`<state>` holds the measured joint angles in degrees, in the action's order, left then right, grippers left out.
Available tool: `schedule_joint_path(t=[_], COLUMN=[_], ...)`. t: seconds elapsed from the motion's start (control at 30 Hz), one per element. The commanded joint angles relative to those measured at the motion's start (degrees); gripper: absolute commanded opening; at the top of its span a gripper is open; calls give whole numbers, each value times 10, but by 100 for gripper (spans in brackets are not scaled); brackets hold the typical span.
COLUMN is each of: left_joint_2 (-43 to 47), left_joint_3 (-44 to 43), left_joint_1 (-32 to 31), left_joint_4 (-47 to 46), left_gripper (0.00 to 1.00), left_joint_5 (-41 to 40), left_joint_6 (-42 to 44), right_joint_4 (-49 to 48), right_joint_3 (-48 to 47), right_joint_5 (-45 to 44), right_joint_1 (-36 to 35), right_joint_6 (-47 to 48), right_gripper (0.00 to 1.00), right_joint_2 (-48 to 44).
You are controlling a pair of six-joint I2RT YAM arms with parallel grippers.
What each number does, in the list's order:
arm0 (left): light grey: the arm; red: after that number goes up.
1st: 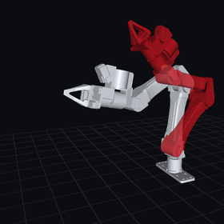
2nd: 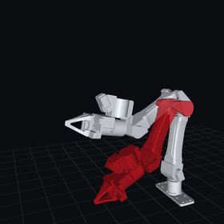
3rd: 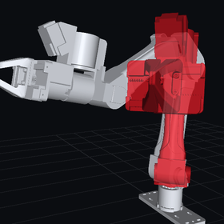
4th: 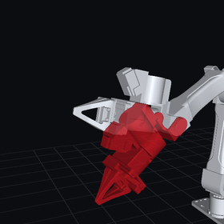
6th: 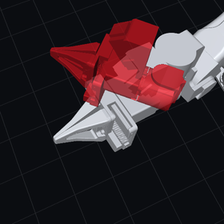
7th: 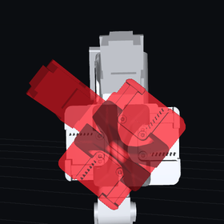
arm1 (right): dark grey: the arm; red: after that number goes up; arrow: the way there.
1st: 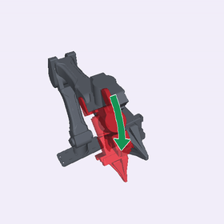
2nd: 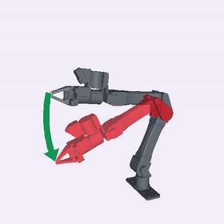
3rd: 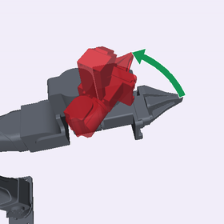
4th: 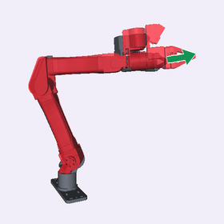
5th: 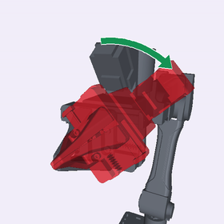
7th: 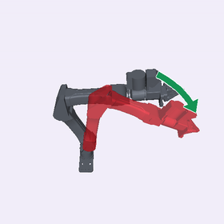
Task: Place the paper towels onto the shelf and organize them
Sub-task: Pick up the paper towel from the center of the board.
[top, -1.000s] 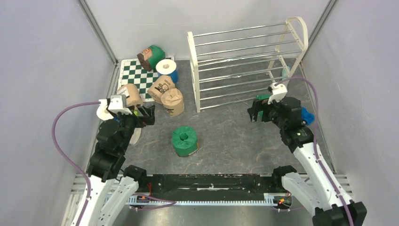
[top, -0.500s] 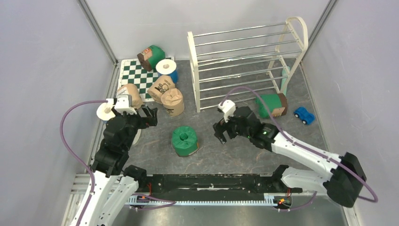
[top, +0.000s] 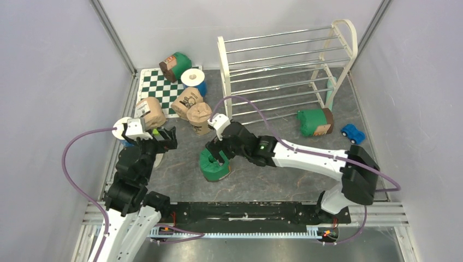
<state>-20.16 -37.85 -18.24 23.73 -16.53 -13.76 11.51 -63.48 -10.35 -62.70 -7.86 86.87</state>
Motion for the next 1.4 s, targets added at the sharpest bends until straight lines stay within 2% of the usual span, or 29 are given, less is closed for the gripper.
schedule_joint_path(t=[0.0,0.5,0.6,0.73,0.83,1.03,1.23,1.37], left_joint_2=[8,8,9,10,10,11,11,5], left_joint_3=[4,5,4,5,5,5,7,12], left_joint_1=[-1,-1,-2,-1,-1,-1,-1,-1], left_joint_4=[-21,-23,-23,-23,-23,-23,-29,-48], left_gripper=[100,100,100,100,100,100,100,100], left_joint_5=[-11,-3,-3,-3,-2,0,27,108], left_joint_6=[20,22,22,23,24,25,29,35], right_joint_4=[51,126,138,144,157,191,230,248], right_joint_3=[-75,-145,-154,-161,-173,-191,-228,-246], right_joint_5=[-55,-26,-17,-4,-9,-33,-33,-37], right_joint_1=[-7,-19,-18,-18,-18,-17,-1,16], right_joint_6=[-22,-35,-35,-34,-30,-9,16,43], right_gripper=[93,78,71,55,42,23,11,9], right_joint_2=[55,146,161,163,152,106,57,23])
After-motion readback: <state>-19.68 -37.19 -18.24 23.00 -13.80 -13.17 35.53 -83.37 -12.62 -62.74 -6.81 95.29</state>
